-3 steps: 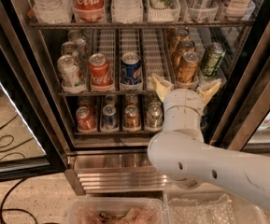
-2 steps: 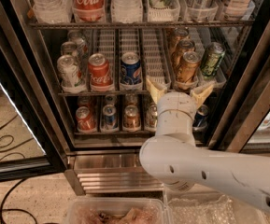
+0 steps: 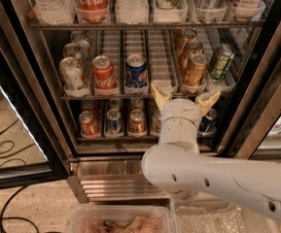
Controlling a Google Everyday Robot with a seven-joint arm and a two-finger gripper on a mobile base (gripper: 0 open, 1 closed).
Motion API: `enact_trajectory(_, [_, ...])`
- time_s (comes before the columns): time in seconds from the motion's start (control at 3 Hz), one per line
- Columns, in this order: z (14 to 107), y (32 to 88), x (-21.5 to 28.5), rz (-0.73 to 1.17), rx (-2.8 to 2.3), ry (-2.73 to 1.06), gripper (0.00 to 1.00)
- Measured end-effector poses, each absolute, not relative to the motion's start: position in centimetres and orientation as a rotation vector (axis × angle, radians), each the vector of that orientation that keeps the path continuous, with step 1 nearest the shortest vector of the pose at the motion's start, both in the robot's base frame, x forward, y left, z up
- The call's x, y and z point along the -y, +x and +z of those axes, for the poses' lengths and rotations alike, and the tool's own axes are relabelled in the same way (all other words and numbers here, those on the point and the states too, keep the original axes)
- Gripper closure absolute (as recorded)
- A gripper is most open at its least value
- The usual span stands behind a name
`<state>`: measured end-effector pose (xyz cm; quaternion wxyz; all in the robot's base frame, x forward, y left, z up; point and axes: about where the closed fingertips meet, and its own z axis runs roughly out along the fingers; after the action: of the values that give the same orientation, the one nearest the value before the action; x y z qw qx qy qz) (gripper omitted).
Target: Pick orange can from middle shelf of fridge
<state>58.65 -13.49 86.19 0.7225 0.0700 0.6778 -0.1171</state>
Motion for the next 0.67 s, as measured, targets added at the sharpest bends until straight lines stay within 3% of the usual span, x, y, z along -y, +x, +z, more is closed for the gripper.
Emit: enact_trajectory(0.67, [86.32,61.22,14.29,-0.295,-1.498,0.193,0.0])
